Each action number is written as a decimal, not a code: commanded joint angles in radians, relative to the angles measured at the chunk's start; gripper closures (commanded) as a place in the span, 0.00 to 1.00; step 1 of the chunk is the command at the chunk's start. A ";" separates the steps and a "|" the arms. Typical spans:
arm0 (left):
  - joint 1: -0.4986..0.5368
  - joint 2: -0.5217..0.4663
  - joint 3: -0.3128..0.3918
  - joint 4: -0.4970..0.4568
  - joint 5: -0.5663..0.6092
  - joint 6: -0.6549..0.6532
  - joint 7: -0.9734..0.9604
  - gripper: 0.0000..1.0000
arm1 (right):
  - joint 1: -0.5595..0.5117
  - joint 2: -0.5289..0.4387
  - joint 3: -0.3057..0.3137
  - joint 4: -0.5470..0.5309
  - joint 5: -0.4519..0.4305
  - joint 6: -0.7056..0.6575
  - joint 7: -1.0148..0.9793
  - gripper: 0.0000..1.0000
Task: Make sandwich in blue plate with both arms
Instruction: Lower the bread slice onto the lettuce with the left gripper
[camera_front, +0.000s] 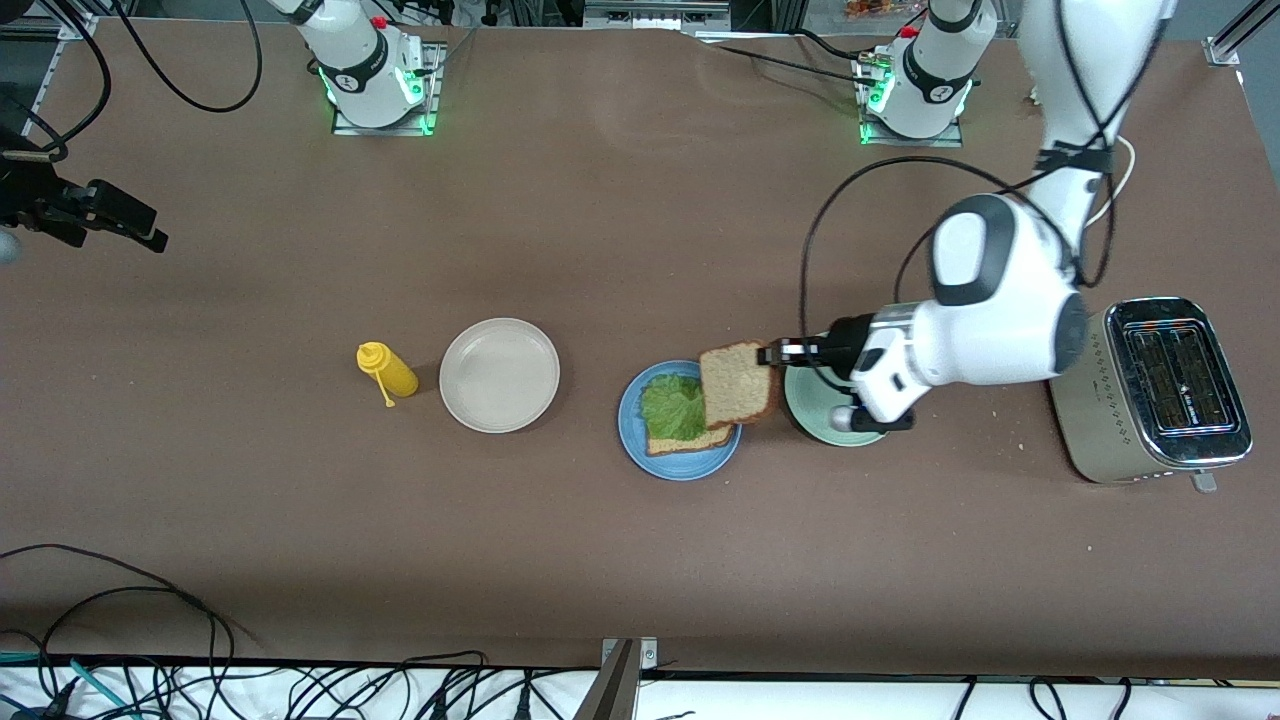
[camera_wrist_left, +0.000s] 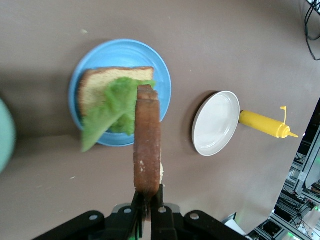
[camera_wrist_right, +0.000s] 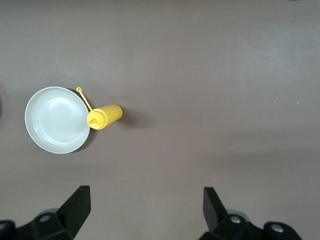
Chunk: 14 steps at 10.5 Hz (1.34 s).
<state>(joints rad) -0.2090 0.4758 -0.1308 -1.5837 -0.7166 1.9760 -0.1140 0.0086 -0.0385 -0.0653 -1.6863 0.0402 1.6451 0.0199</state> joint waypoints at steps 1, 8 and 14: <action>-0.156 0.042 0.051 -0.010 -0.096 0.137 -0.062 1.00 | 0.004 0.012 0.001 0.033 -0.017 -0.036 -0.015 0.00; -0.234 0.139 0.092 0.008 -0.090 0.213 -0.044 1.00 | 0.002 0.008 -0.007 0.033 -0.014 -0.048 -0.017 0.00; -0.227 0.175 0.106 0.022 -0.092 0.265 -0.026 0.81 | 0.001 0.009 -0.008 0.034 -0.014 -0.057 -0.015 0.00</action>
<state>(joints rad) -0.4357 0.6197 -0.0344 -1.5900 -0.7830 2.2158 -0.1758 0.0090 -0.0365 -0.0716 -1.6796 0.0401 1.6142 0.0171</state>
